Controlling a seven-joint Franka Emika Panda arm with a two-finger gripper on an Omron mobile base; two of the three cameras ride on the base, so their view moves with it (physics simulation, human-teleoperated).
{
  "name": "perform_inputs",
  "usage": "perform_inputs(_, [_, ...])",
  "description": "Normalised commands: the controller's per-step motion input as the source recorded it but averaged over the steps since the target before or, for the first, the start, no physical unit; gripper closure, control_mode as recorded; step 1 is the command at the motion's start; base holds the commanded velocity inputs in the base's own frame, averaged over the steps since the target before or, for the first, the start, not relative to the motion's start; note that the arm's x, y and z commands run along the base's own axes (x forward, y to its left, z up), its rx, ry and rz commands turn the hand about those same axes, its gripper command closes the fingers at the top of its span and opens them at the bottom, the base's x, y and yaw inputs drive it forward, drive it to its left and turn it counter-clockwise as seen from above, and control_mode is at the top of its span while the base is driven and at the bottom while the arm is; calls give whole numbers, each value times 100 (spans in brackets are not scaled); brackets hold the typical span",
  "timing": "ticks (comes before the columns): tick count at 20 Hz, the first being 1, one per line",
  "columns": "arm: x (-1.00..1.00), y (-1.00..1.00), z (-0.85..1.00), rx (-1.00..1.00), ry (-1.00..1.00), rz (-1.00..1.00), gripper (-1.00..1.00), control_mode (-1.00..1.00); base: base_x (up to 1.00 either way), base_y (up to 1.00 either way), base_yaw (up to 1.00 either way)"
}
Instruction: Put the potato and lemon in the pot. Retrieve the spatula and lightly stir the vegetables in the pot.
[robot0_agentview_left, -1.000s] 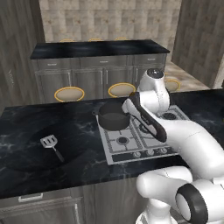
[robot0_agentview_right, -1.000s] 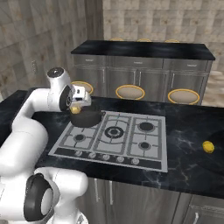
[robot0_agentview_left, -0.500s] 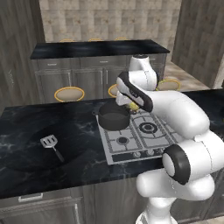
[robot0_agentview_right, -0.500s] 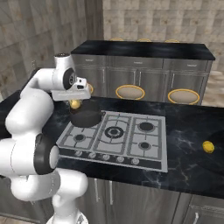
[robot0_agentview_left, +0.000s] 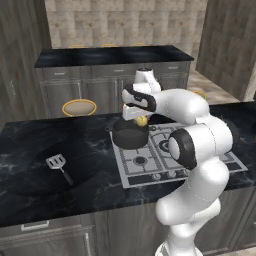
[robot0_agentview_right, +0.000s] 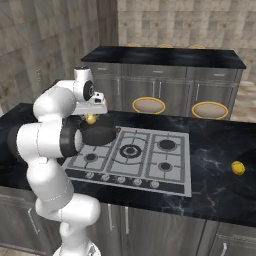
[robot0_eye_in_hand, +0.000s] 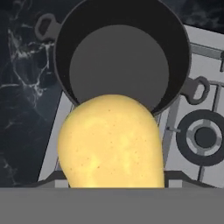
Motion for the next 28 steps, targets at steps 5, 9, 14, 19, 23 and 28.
perform_inputs(5, [51, 16, -70, 0, 3, 0, 100, -100, 0, 0, 0])
perform_inputs(9, [29, 3, -9, 0, 0, 0, 100, -100, 0, 0, 0])
perform_inputs(14, [35, 0, -4, 0, 0, 0, 100, -100, 0, 0, 0])
perform_inputs(19, [16, 0, -34, 0, 2, 0, 100, -100, 0, 0, 0])
perform_inputs(23, [13, 0, -48, 0, 2, 0, 100, -100, 0, 0, 0])
perform_inputs(28, [12, 0, -26, 0, 1, 0, 100, -100, 0, 0, 0])
